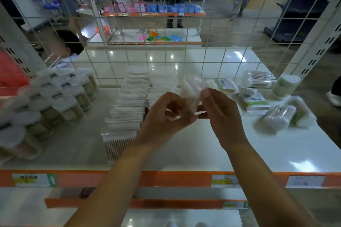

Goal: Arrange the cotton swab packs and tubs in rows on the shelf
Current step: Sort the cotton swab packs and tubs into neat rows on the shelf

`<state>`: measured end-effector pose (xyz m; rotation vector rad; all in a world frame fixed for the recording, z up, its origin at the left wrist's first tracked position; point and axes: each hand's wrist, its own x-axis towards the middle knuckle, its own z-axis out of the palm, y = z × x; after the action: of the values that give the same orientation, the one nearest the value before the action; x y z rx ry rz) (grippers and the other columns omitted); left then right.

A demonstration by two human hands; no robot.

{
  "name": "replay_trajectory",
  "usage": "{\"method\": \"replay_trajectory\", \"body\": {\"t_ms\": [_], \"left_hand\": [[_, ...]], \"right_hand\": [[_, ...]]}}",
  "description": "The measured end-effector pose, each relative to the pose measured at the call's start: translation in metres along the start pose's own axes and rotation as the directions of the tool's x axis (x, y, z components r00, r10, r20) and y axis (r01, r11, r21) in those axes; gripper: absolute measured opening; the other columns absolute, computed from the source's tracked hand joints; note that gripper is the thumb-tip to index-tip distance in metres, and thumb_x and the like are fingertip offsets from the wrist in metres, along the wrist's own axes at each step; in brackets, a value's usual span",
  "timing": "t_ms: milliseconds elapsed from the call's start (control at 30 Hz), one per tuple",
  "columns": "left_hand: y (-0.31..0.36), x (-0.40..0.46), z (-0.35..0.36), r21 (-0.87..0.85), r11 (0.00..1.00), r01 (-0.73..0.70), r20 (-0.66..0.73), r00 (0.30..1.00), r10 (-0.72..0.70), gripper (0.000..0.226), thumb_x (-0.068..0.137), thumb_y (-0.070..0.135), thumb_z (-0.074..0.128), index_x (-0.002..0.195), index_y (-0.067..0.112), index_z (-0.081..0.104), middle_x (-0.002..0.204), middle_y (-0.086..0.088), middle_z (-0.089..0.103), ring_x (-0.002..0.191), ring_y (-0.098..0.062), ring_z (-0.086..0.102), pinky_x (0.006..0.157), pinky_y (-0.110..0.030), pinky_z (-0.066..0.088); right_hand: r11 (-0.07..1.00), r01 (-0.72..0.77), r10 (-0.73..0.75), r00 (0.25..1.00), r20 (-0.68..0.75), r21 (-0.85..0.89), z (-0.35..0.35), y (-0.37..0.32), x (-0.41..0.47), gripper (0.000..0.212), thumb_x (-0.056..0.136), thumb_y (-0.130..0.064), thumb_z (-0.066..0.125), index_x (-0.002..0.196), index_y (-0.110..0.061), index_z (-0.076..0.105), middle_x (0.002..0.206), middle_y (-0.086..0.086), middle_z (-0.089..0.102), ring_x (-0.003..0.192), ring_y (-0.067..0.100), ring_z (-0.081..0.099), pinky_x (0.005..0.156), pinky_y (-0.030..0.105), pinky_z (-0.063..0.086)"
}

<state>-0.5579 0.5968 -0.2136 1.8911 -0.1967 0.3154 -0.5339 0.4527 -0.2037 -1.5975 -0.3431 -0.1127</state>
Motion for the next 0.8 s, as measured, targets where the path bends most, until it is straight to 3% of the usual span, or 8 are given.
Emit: {"method": "replay_trajectory", "body": {"t_ms": [67,233,300,367,500,600,700,800], "left_hand": [[0.000,-0.001,-0.002,0.079,0.995,-0.055,0.024,0.998,0.053,0.021,0.070,0.030,0.074,0.083,0.022,0.058,0.084,0.008,0.059,0.077,-0.005,0.056,0.066,-0.013,0.045],[0.002,-0.001,-0.013,0.180,0.977,-0.116,0.039,0.993,0.110,0.016,0.076,0.023,0.069,0.080,0.032,0.057,0.085,0.011,0.057,0.081,-0.002,0.054,0.070,-0.009,0.041],[0.000,0.000,-0.022,0.258,0.957,-0.135,0.065,0.990,0.122,0.012,0.078,0.025,0.066,0.085,0.030,0.058,0.087,0.013,0.056,0.085,-0.001,0.053,0.072,-0.008,0.039],[-0.005,-0.001,-0.035,0.337,0.930,-0.146,0.079,0.989,0.126,0.013,0.079,0.030,0.062,0.091,0.028,0.059,0.089,0.015,0.055,0.087,-0.002,0.053,0.074,-0.008,0.038],[-0.019,-0.004,-0.064,0.536,0.835,-0.127,0.056,0.992,0.114,0.019,0.083,0.024,0.067,0.101,0.020,0.063,0.093,0.012,0.055,0.086,0.002,0.050,0.074,-0.008,0.034],[-0.028,-0.005,-0.080,0.662,0.742,-0.102,0.025,0.993,0.114,0.021,0.084,0.021,0.066,0.104,0.015,0.065,0.094,0.008,0.056,0.086,-0.005,0.048,0.073,-0.012,0.032],[-0.031,-0.006,-0.090,0.659,0.750,-0.062,-0.009,0.996,0.091,0.026,0.082,0.030,0.059,0.102,0.015,0.065,0.094,0.005,0.059,0.086,-0.009,0.051,0.072,-0.014,0.034],[-0.032,-0.007,-0.096,0.660,0.750,-0.039,-0.038,0.996,0.086,0.020,0.085,0.027,0.062,0.102,0.015,0.065,0.093,0.008,0.056,0.089,-0.009,0.051,0.073,-0.014,0.034]], "right_hand": [[1.000,0.012,-0.011,0.998,0.065,-0.017,0.000,0.001,0.001,0.043,0.070,-0.060,0.060,0.094,-0.025,0.064,0.090,0.000,0.070,0.079,0.018,0.069,0.069,0.042,0.057],[0.999,0.039,-0.037,0.997,0.071,-0.024,-0.003,0.006,0.006,0.037,0.079,-0.026,0.061,0.110,-0.007,0.063,0.099,0.010,0.068,0.077,0.025,0.070,0.070,0.052,0.056],[0.999,0.041,-0.040,0.997,0.065,-0.013,-0.004,0.008,0.008,0.034,0.079,-0.022,0.061,0.110,-0.008,0.063,0.099,0.008,0.067,0.079,0.024,0.069,0.069,0.048,0.057],[0.998,0.054,-0.054,0.996,0.069,-0.008,-0.005,0.012,0.011,0.027,0.079,-0.015,0.066,0.105,-0.022,0.063,0.096,0.000,0.065,0.079,0.022,0.067,0.068,0.040,0.056],[0.999,0.037,-0.036,0.997,0.066,-0.014,0.000,0.020,0.013,0.043,0.078,0.005,0.066,0.096,-0.034,0.059,0.094,-0.005,0.063,0.082,0.022,0.065,0.072,0.037,0.056],[0.997,0.015,-0.009,0.997,0.075,-0.080,0.010,0.032,0.014,0.042,0.077,0.007,0.066,0.090,-0.033,0.059,0.092,-0.013,0.063,0.080,0.017,0.065,0.074,0.032,0.057],[0.987,0.005,0.007,0.997,0.074,-0.162,0.022,0.044,0.015,0.034,0.076,0.005,0.068,0.091,-0.025,0.062,0.090,-0.009,0.064,0.079,0.009,0.065,0.074,0.017,0.054],[0.954,0.068,-0.052,0.997,0.064,-0.293,0.032,0.052,0.016,0.026,0.075,0.001,0.071,0.097,-0.011,0.067,0.087,-0.008,0.062,0.077,0.002,0.060,0.071,0.007,0.049]]}}
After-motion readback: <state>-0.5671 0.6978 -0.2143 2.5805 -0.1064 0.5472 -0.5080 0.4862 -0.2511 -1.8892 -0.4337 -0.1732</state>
